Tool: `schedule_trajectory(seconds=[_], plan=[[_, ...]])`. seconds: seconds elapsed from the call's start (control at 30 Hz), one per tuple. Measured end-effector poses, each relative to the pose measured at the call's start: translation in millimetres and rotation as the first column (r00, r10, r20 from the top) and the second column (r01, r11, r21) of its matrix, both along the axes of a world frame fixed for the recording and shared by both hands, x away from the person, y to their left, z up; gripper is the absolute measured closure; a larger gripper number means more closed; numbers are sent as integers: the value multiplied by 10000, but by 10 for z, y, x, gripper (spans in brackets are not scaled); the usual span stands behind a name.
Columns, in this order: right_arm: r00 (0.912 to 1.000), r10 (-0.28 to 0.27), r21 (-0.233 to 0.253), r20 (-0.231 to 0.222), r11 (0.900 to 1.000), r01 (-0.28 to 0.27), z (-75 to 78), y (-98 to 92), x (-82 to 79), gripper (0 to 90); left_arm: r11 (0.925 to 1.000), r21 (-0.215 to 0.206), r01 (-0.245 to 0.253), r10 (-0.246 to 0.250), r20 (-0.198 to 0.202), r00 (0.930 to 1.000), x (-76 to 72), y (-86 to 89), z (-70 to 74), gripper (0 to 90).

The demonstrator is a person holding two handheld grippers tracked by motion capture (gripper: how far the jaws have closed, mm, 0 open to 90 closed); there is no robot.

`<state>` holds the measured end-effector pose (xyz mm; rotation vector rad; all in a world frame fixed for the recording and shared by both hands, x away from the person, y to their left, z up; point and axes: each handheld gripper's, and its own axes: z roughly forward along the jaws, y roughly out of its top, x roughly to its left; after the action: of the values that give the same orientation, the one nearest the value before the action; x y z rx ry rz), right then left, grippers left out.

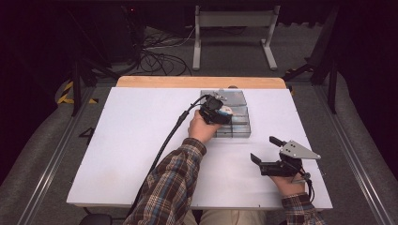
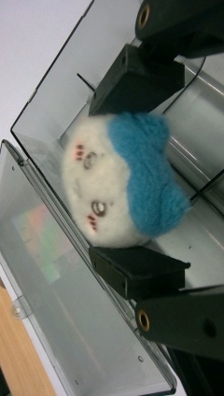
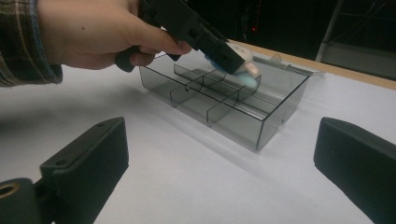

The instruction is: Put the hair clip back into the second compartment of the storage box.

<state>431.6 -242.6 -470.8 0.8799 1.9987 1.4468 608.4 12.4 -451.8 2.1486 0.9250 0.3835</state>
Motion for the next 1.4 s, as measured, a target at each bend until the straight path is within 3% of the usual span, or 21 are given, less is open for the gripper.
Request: schedule_trajectory(seconds=[0.1,0.33,0.43,0.53,0.7,0.93,1.4], plan=[[10000,7,-3,2,10000,-7,0,1,-1,41,9999,-170,-16,15,-53,10000,-4,8,17,262],[10000,7,0,22,10000,-7,-3,6,2,41,9999,-79,-74,75,109,9999,-14,112,117,248],[10000,21,-16,38,10000,-21,-3,9,2,41,10000,29,-34,33,276,9996,-32,176,182,341],[10000,42,-56,25,10000,-42,-6,11,4,41,9999,99,41,-45,346,9994,-46,243,241,503],[10000,13,-95,-19,10000,-13,-6,17,0,41,9993,192,308,-310,109,9995,-58,302,268,720],[10000,27,-109,-34,9999,-27,-7,21,2,41,9963,557,659,-649,-193,9977,-64,265,194,888],[10000,10,-125,-45,9999,-11,-8,15,8,41,9944,836,649,-617,-397,9973,-14,189,78,899]])
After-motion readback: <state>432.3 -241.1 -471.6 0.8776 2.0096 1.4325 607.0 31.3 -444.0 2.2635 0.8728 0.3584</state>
